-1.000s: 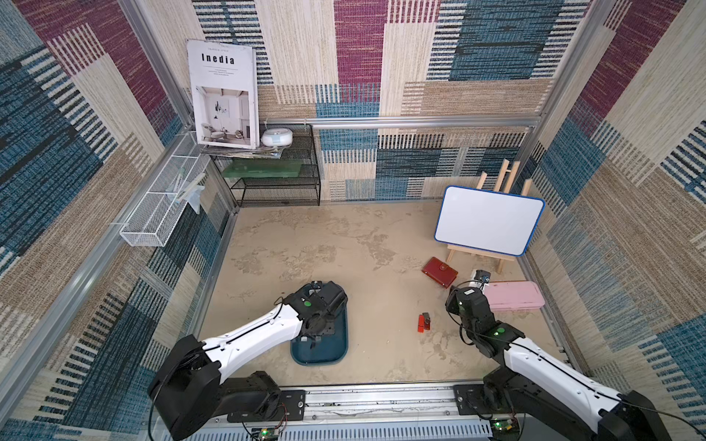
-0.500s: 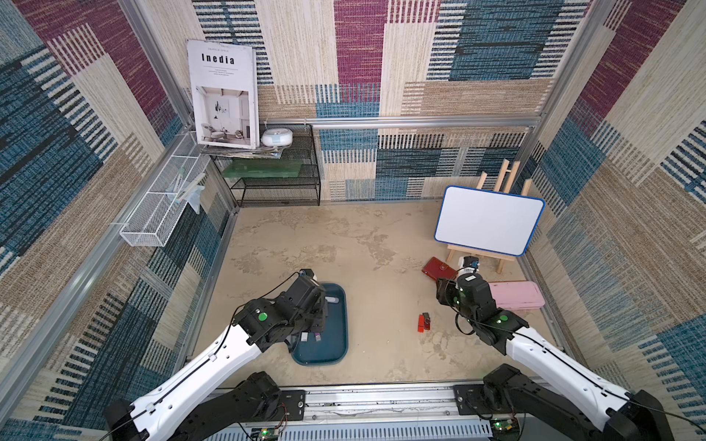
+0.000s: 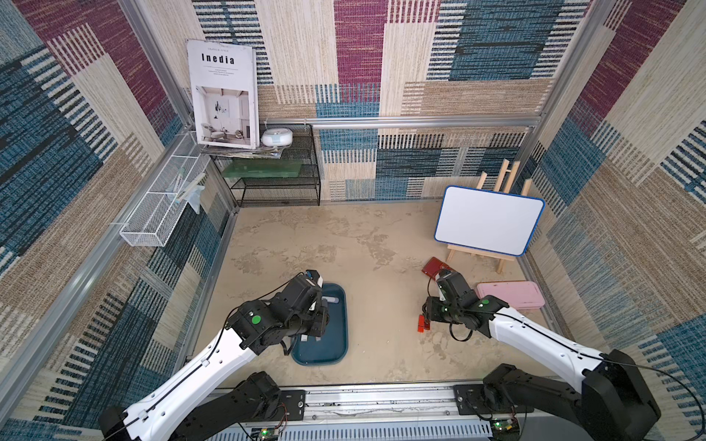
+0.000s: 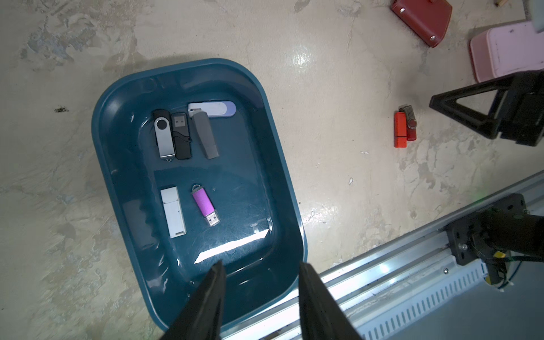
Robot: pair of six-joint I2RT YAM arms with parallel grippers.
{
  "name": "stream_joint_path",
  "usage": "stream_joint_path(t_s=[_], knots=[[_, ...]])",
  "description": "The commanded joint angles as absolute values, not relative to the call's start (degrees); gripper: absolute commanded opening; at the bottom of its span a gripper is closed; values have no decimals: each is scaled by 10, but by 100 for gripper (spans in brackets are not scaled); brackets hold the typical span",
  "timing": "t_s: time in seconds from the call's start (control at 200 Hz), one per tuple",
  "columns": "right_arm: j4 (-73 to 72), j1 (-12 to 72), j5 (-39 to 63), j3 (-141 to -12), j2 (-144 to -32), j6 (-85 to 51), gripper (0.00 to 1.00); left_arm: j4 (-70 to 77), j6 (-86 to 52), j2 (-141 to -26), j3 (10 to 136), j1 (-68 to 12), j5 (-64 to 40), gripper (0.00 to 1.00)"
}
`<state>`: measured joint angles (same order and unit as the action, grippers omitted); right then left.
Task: Put the usb flash drive into the storage box
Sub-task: Pick up the USB flash from the center of the board.
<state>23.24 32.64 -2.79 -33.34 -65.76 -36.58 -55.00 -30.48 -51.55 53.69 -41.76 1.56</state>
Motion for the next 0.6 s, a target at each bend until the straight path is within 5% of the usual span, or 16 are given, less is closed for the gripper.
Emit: stream_joint_path(t_s=[0.0,0.596], knots=[[240,332,-26,-329,-681,-378,51,-545,-298,-508,535,-416,11,46],[236,347,-45,-335,-733,-387,38,-544,-300,-505,532,-416,14,48]])
